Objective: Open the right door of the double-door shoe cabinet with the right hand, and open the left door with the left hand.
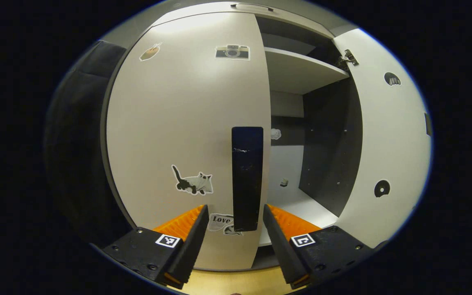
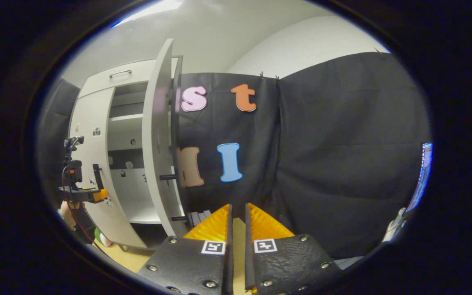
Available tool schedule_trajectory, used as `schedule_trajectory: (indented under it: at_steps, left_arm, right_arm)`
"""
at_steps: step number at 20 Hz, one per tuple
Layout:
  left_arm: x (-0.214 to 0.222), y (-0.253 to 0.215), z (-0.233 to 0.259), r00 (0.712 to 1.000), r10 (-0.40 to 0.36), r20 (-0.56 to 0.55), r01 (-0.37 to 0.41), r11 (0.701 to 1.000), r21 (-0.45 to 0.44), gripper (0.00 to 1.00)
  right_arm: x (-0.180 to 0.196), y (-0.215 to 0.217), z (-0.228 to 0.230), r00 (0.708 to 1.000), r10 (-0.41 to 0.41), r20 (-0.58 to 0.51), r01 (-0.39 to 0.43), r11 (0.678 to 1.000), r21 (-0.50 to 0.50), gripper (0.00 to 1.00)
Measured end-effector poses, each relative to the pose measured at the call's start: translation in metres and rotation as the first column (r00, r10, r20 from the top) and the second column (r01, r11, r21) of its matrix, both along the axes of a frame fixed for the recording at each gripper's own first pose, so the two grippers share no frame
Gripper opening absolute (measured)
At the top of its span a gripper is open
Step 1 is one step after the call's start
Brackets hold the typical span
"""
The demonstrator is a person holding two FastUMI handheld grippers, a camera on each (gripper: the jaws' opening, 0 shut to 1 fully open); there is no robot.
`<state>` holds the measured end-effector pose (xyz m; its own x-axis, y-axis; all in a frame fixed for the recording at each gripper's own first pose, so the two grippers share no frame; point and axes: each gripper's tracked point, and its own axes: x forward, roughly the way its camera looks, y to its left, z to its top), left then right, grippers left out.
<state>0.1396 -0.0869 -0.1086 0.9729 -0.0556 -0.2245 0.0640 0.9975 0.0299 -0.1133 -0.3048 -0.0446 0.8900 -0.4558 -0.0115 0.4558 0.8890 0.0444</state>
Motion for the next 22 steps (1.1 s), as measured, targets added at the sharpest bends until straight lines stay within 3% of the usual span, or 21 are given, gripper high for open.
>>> schedule_trajectory:
  at_steps: [5, 8, 9, 19, 22]
  left_arm:
    - [0.012, 0.002, -0.003, 0.999, 0.045, 0.013, -0.046, 0.999, 0.015, 0.72]
    - [0.011, -0.011, -0.004, 1.000, 0.006, 0.024, -0.006, 1.000, -0.022, 0.61]
    - [0.013, -0.011, -0.006, 1.000, 0.003, 0.015, -0.003, 1.000, -0.010, 0.36]
    - [0.001, -0.010, -0.007, 0.998, -0.066, -0.002, 0.066, 0.997, -0.045, 0.18]
    - [-0.002, -0.007, -0.006, 0.996, -0.088, 0.003, 0.088, 0.995, -0.044, 0.18]
  right_arm:
    - [-0.012, -0.006, -0.001, 0.999, -0.049, -0.013, 0.049, 0.999, 0.000, 0.11]
    - [-0.010, -0.004, -0.003, 0.999, -0.051, -0.016, 0.051, 0.999, 0.011, 0.11]
    - [-0.011, -0.002, -0.003, 0.999, -0.050, -0.019, 0.051, 0.999, 0.012, 0.11]
    - [0.007, 0.014, 0.003, 0.999, 0.021, -0.030, -0.021, 1.000, 0.004, 0.11]
    - [0.012, 0.025, 0.002, 0.998, 0.057, -0.032, -0.057, 0.998, 0.009, 0.11]
